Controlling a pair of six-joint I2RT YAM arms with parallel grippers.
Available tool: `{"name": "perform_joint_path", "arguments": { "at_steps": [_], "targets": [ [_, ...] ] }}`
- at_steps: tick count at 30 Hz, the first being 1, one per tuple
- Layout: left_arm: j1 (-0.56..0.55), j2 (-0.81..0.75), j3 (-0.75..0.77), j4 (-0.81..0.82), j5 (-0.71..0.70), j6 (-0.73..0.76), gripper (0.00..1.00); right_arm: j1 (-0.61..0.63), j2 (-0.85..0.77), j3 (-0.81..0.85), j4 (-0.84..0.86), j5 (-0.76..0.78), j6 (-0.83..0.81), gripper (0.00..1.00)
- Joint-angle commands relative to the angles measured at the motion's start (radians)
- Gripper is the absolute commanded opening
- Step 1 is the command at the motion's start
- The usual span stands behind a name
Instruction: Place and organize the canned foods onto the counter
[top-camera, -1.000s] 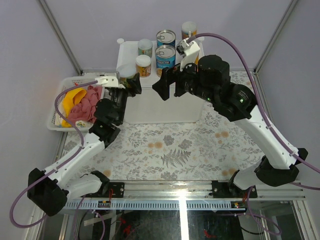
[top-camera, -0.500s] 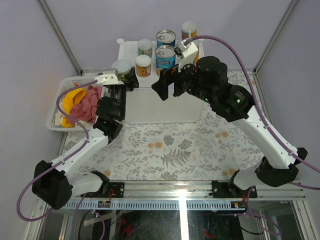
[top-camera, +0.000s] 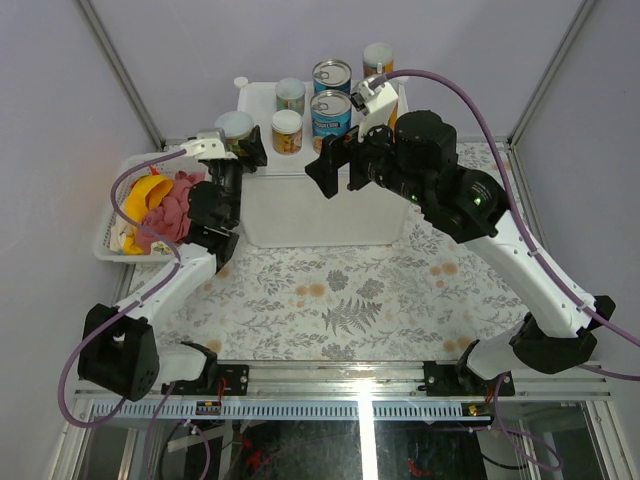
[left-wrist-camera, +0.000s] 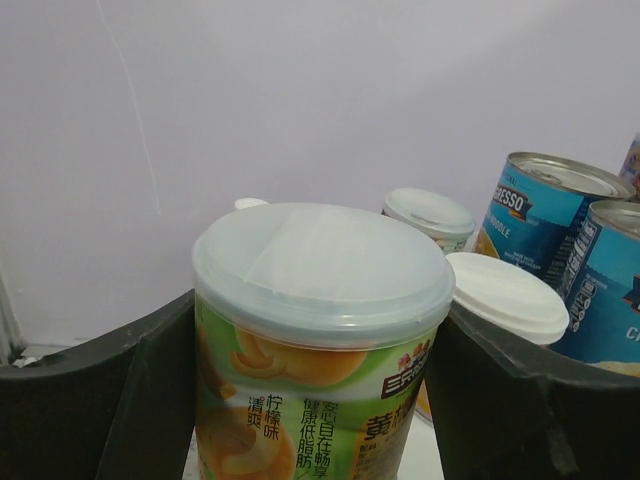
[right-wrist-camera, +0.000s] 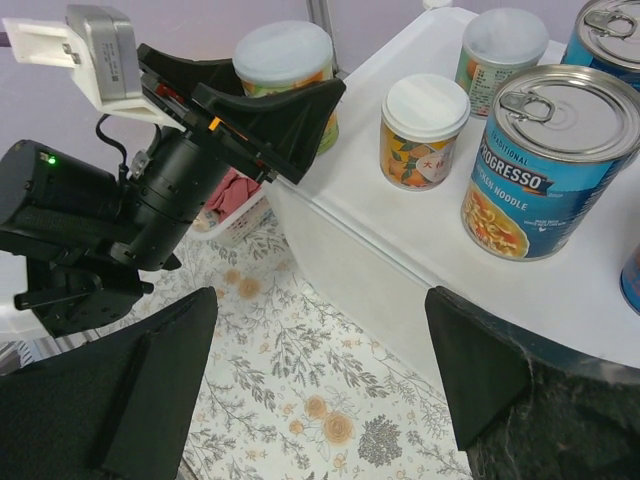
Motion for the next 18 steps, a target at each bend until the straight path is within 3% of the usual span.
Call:
{"name": "perform_joint_path", "arguments": {
  "at_steps": [1, 18],
  "targets": [
    [0.029, 0.013, 0.026, 0.220, 0.068, -0.037, 0.00, -0.014, -0.024, 0.017, 0.057, 0.006, -0.018, 0.92],
    [0.138, 0.194, 0.096, 0.354, 0.207, -0.121, 0.00, -0.034, -0.052, -0.026, 0.034, 0.034, -0.037, 0.92]
  ]
}}
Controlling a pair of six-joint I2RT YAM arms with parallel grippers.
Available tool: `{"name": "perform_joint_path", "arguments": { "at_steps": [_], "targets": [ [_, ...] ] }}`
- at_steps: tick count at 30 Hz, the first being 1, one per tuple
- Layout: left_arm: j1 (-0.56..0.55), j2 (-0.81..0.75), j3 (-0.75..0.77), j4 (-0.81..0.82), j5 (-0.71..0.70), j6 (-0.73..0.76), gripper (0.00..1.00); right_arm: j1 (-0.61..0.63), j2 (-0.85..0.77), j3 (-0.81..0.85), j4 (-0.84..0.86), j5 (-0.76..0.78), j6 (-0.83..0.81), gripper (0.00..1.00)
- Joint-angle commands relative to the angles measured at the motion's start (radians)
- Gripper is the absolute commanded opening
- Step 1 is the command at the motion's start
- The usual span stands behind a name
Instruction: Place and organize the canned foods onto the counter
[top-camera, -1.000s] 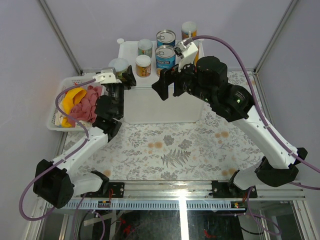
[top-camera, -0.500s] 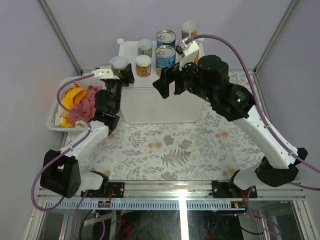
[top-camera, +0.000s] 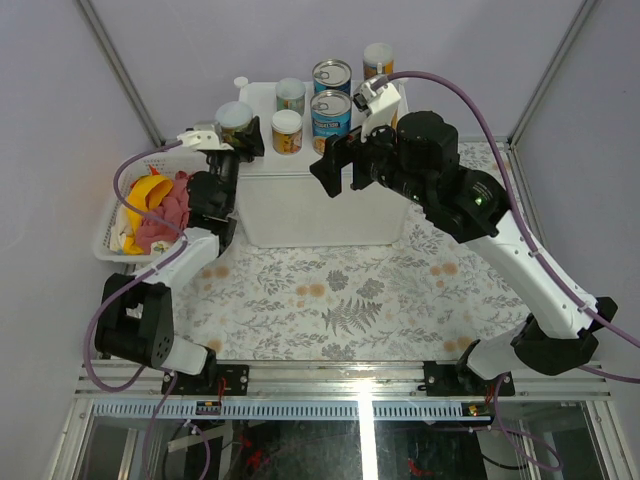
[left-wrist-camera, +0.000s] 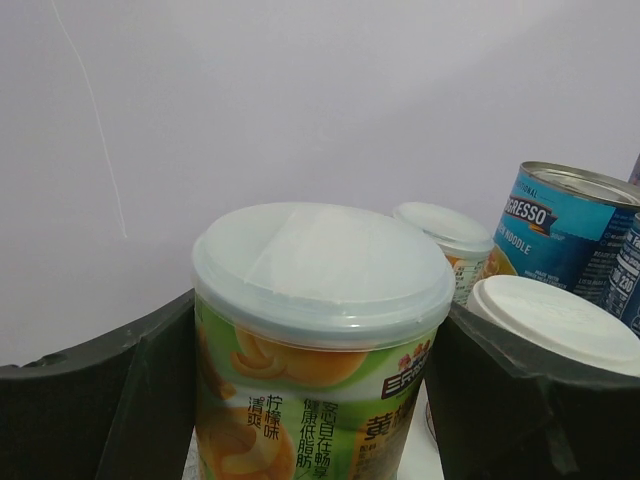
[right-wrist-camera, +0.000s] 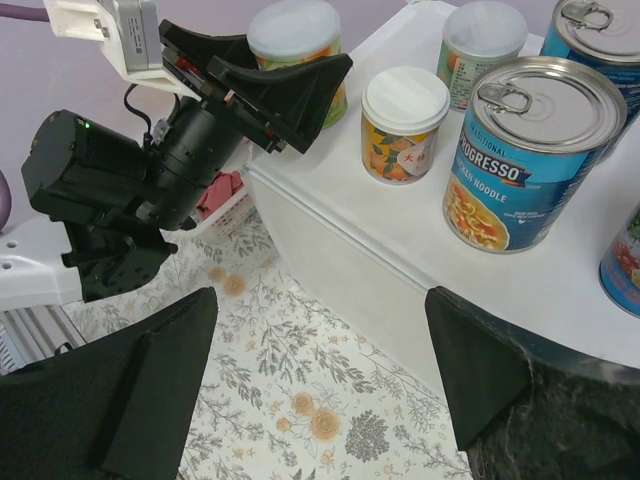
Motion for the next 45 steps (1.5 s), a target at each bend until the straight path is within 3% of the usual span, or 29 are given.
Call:
{"name": "perform_joint_path", "arguments": {
  "at_steps": [1, 14, 39, 42, 45],
  "targets": [
    [0.021, 0.041, 0.073, 0.196, 0.053, -0.041, 0.00, -0.021, -0.042, -0.006, 0.030, 0.027, -0.027, 0.92],
    [0.036, 0.217, 0.225, 0.224, 0.086, -0.039, 0.00, -0.110, -0.048, -0.051, 0.046, -0.035, -0.033, 0.93],
    [0.068, 0.307, 0.332, 0.190, 0.028, 0.017, 0.01, -0.190, -0.076, -0.171, 0.146, -0.116, -0.007, 0.93],
    [0.070, 0.321, 0.332, 0.183, 0.022, 0.021, 0.18, -0.198, -0.070, -0.171, 0.148, -0.121, -0.009, 0.93],
    [0.069, 0.331, 0.330, 0.175, 0.015, 0.021, 0.27, -0.206, -0.065, -0.173, 0.152, -0.129, -0.010, 0.93]
  ]
}}
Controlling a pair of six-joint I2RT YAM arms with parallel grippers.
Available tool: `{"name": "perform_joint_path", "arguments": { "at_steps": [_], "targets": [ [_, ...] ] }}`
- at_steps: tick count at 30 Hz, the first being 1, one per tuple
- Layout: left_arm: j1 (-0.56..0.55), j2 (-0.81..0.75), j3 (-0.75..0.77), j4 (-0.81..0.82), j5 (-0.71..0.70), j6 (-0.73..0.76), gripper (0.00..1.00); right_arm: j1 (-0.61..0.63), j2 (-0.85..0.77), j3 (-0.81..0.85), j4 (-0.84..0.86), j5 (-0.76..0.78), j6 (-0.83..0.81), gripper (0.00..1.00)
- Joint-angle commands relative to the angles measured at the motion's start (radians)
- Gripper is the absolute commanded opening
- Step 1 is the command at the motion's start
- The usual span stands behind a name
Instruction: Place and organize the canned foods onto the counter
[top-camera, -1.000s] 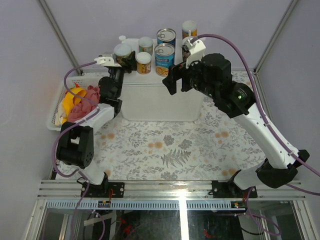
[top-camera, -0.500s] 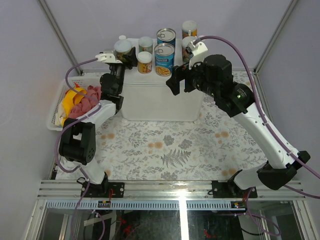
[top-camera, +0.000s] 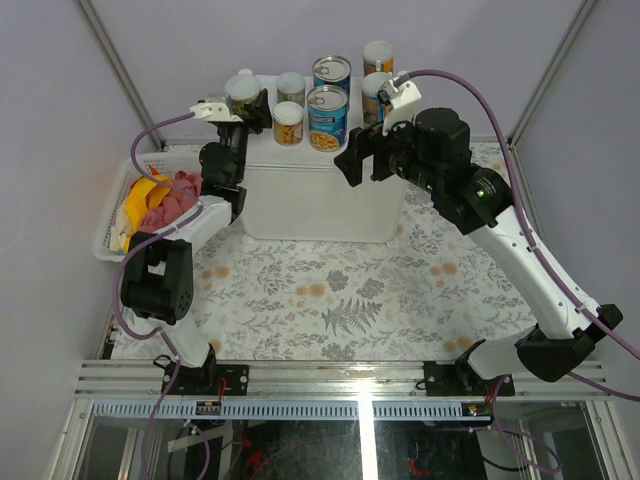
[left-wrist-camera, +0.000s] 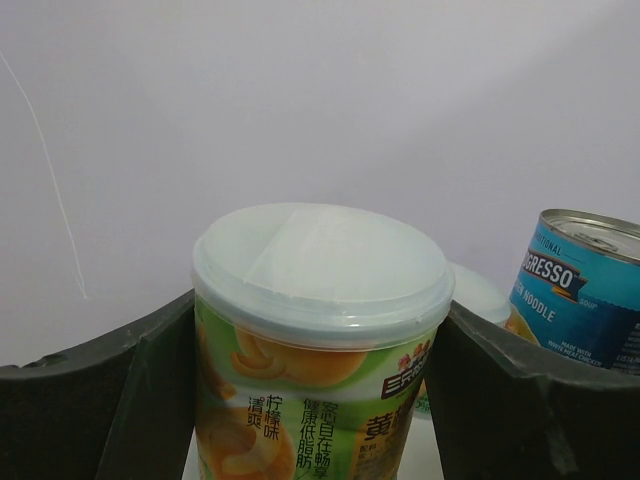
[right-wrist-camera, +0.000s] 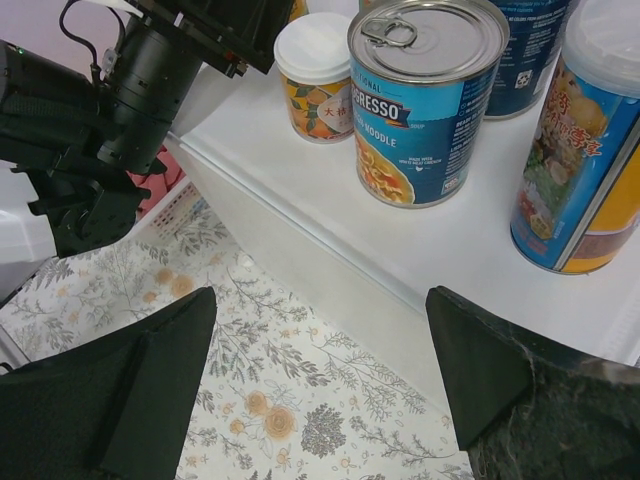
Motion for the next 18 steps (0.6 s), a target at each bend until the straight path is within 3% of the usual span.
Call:
{"name": "perform_joint_path", "arguments": {
  "at_steps": [1, 3, 9, 13, 18],
  "targets": [
    [0.028, 0.031, 0.030, 0.096, -0.035, 0.024, 0.33, -0.019, -0.012, 0.002, 0.064, -0.030, 0.002, 0.93],
    [0.029, 0.035, 0.028, 0.089, -0.034, 0.023, 0.47, -0.024, -0.009, 0.001, 0.067, -0.033, 0.002, 0.93],
    [0.029, 0.037, 0.020, 0.059, -0.048, 0.020, 0.76, -0.039, -0.005, -0.009, 0.081, -0.047, 0.007, 0.93],
    [0.029, 0.030, 0.006, 0.050, -0.058, 0.006, 0.88, -0.045, 0.000, -0.008, 0.087, -0.055, 0.015, 0.94],
    [0.029, 0.012, -0.013, 0.035, -0.080, -0.014, 0.93, -0.048, 0.007, -0.007, 0.094, -0.063, 0.023, 0.93]
  ]
}}
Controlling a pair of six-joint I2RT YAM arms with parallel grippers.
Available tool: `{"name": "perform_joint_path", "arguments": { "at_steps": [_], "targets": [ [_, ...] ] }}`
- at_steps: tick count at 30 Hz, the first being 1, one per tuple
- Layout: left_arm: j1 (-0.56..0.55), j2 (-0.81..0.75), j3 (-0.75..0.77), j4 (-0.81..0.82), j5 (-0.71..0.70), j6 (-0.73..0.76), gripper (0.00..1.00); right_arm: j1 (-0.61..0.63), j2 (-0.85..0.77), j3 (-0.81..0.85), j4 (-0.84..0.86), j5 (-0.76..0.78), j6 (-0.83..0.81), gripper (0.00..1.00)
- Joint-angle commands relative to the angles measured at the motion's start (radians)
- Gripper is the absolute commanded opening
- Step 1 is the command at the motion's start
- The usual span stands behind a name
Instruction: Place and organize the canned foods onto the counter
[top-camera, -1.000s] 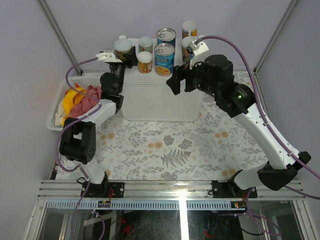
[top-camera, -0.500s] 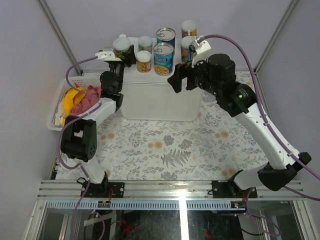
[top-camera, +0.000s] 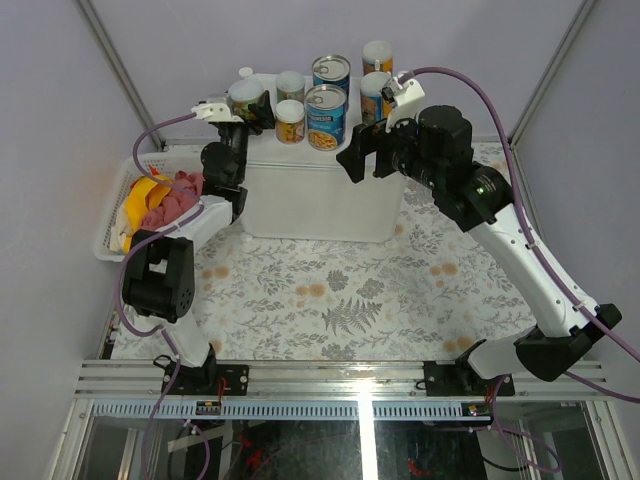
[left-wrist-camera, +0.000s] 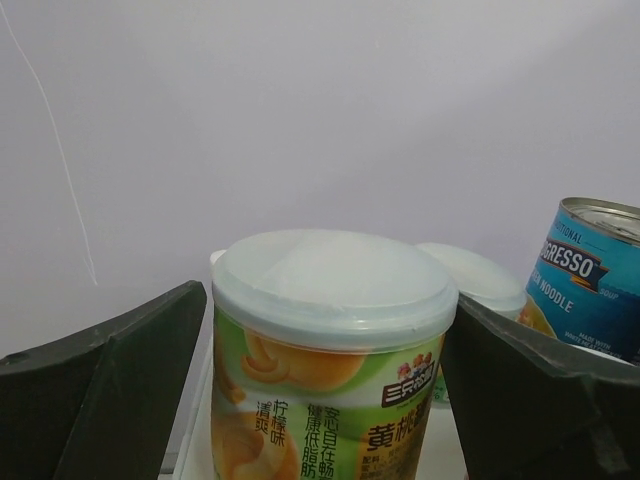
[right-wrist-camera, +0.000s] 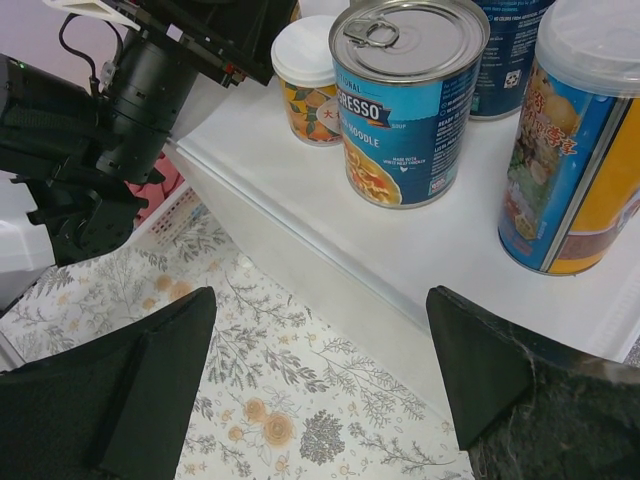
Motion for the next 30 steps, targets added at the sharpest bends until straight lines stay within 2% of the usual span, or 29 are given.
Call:
{"name": "perform_joint_path", "arguments": {
  "at_steps": [1, 30],
  "targets": [
    [0.026, -0.010, -0.020, 0.046, -0.063, -0.019, 0.94, -0.008, 0.004, 0.011, 0.067, -0.024, 0.014, 0.93],
    [-0.065, -0.179, -0.174, 0.039, -0.119, -0.024, 1.00, -0.009, -0.020, -0.015, 0.084, -0.076, 0.048, 0.93]
  ]
}}
